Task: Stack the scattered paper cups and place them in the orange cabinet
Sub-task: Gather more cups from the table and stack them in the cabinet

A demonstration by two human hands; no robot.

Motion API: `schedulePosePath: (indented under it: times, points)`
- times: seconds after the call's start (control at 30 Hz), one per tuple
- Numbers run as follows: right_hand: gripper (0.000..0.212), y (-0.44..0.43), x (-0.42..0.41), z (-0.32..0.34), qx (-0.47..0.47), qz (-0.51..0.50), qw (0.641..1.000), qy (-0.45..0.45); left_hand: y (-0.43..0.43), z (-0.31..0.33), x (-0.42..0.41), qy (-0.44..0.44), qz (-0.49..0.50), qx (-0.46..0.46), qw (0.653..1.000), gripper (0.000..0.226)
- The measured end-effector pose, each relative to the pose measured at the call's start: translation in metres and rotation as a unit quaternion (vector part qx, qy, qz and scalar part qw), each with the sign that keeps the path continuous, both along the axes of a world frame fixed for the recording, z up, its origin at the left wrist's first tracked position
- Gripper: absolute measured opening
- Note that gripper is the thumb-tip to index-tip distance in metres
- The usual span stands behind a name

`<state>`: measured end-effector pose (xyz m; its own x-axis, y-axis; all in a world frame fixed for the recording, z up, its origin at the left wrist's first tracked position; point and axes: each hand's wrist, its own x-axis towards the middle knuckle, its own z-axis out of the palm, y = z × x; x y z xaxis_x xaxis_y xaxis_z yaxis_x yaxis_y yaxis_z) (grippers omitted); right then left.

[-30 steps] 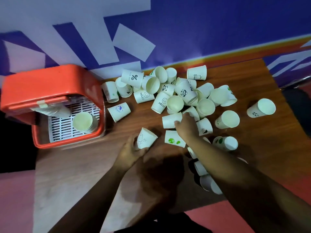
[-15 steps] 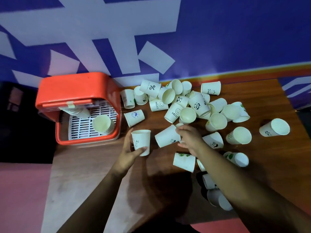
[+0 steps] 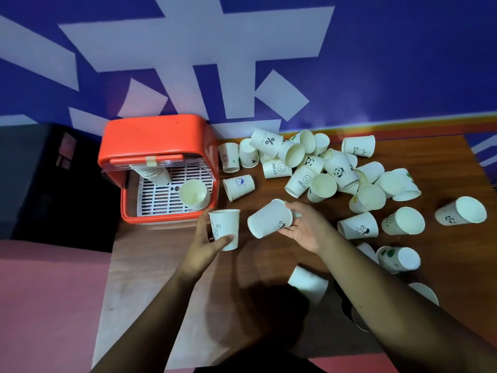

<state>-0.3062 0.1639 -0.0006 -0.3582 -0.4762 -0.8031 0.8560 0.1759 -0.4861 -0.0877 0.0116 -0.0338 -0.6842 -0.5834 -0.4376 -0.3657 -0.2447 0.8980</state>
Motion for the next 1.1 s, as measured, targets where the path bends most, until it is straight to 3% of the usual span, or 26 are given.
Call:
schedulePosePath:
  times: [0.23,0.33,0.5,0.6,0.77,0.9,1.0,1.1]
  points:
    - [0.018,-0.015,0.008,0.023,-0.029,0.026,0.999,0.038,-0.035,0.035,0.027,0.044,0.054,-0.057,0.996,0.092]
    - [0.027,-0.033,0.011,0.034,-0.038,0.043,0.994,0.093,-0.053,0.046,0.032,0.048,0.091,-0.092,0.99,0.086]
    - [0.014,-0.063,0.018,0.048,-0.058,0.074,0.977,0.191,-0.079,0.054,0.019,0.06,0.137,-0.193,0.97,0.084]
    - [0.018,-0.078,0.022,0.053,-0.05,0.073,0.968,0.233,-0.092,0.049,0.008,0.053,0.115,-0.218,0.968,0.091]
    - [0.033,-0.091,0.025,0.056,-0.022,0.086,0.954,0.286,-0.097,0.033,-0.005,0.011,0.053,-0.264,0.963,0.078]
    - [0.027,-0.097,0.023,0.053,-0.028,0.086,0.949,0.303,-0.108,0.014,-0.009,-0.052,0.008,-0.301,0.952,0.072]
    - [0.038,-0.106,0.025,0.054,-0.02,0.086,0.939,0.333,-0.114,0.005,-0.007,-0.091,-0.004,-0.26,0.961,0.079]
    - [0.047,-0.12,0.032,0.057,-0.012,0.087,0.912,0.4,-0.115,0.002,-0.005,-0.062,-0.004,-0.179,0.982,0.084]
